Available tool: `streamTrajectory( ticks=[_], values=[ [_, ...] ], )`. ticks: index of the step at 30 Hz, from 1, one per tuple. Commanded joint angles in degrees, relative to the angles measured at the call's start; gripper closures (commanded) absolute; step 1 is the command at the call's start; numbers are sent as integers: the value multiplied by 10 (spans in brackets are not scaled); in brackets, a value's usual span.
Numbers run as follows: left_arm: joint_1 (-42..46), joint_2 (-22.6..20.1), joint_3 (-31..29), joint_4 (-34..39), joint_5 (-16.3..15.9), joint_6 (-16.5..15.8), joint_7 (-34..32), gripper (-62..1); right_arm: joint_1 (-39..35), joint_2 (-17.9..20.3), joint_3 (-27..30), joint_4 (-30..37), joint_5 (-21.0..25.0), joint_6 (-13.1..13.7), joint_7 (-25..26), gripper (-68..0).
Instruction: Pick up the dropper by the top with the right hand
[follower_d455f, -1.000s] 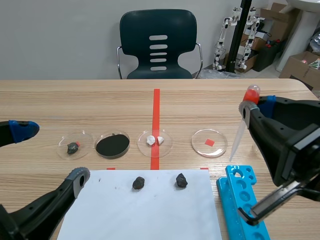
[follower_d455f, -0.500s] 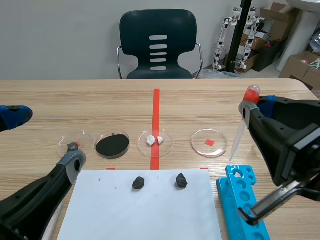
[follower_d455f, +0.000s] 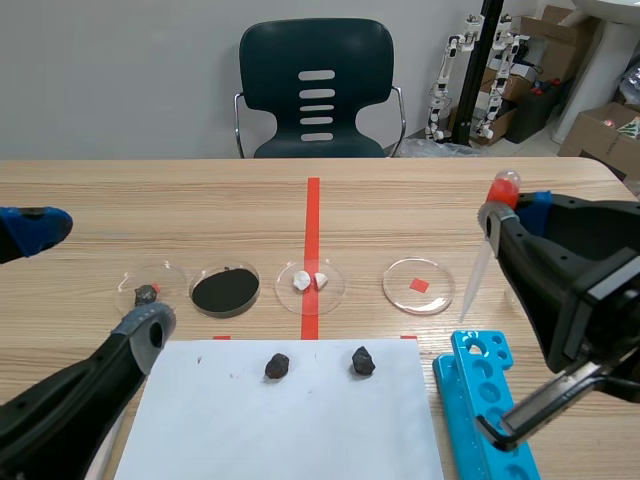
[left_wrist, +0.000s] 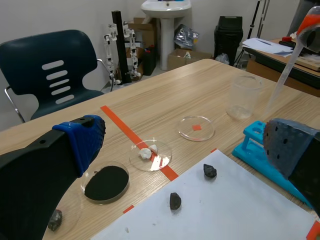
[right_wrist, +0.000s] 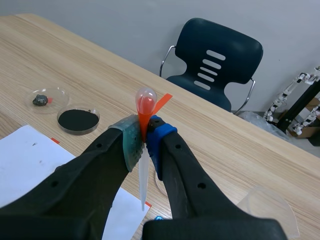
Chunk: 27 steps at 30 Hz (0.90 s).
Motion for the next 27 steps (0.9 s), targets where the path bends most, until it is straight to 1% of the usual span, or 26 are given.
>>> streamTrajectory(
  ticks=[1, 3, 6, 10, 14, 18, 21, 23, 27],
  values=[
    [-2, 3, -1, 6, -4, -12, -10, -623, -1, 1, 2, 8, 5, -2, 6, -2],
    [-2, 3, -1, 6, -3, -22, -10, -623, -1, 1, 2, 8, 5, -2, 6, -2],
    [-2, 3, -1, 6, 3, -26, -10, -623, -1, 1, 2, 8, 5, -2, 6, -2],
    [-2, 3, -1, 6, 24, -29, -10, -623, -1, 1, 2, 8, 5, -2, 6, -2],
    [-1, 3, -1, 6, 37, -44, -13, -623, -1, 1, 2, 8, 4, -2, 6, -2],
    [-1, 3, -1, 6, 64, -70, -46, -623, -1, 1, 2, 8, 4, -2, 6, -2],
    [-1, 3, -1, 6, 75, -85, -67, -623, -1, 1, 2, 8, 4, -2, 4, -2],
    [-1, 3, -1, 6, 76, -94, -71, -623, -1, 1, 2, 8, 4, -2, 4, -2],
    [-1, 3, -1, 6, 81, -100, -70, -623, -1, 1, 2, 8, -1, -2, 4, -2]
  ],
)
